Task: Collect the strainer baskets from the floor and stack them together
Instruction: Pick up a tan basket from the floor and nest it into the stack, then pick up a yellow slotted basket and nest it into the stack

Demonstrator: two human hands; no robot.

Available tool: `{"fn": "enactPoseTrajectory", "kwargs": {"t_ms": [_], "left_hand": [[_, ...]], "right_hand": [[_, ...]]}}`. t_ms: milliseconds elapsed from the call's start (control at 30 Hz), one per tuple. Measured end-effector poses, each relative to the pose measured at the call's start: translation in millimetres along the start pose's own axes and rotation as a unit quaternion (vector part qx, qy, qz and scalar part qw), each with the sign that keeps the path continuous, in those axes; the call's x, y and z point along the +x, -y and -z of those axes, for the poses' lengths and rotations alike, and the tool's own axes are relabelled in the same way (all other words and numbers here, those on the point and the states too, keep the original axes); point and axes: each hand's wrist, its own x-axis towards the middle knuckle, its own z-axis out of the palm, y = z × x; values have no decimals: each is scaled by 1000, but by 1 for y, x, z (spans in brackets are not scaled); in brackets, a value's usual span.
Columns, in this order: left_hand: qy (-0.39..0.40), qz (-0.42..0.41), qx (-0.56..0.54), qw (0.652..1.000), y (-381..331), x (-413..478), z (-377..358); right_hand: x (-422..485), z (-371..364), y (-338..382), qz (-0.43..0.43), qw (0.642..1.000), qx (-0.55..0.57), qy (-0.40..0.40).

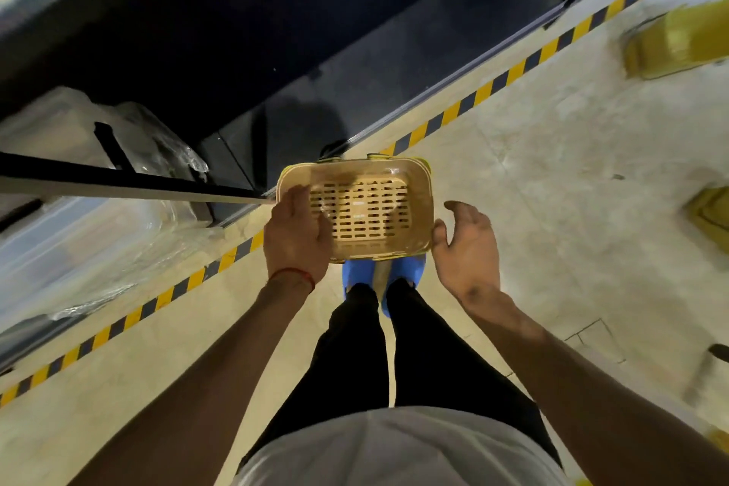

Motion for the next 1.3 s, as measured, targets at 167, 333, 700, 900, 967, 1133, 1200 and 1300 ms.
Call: {"fn": "enactPoseTrajectory", "kwargs": {"t_ms": [167,333,700,900,967,1133,1200,1300], "left_hand": [[5,-174,60,983,-36,-28,33],[48,-305,109,945,-61,-40,52],[45,-473,183,861,-205,-66,54],[29,-544,193,816,-304,-93,11],[29,-567,193,800,-342,-102,-4],[24,-586,215,781,-438,-126,-36],[25,-594,226,772,-475,-133,-49],[21,-623,224,749,-532,-136,-69]], "right_hand": [[-50,44,4,41,997,-32,-51],[-98,82,-6,6,993,-49,-109],[-157,145,-93,-64,965,-61,-246],[-157,198,-178,-83,949,-66,-298],[-154,220,-208,-85,945,-77,-306],[-149,278,-281,-126,937,-93,-311],[-150,302,-308,-142,933,-94,-315],[-143,336,-348,-175,923,-92,-329]]}}
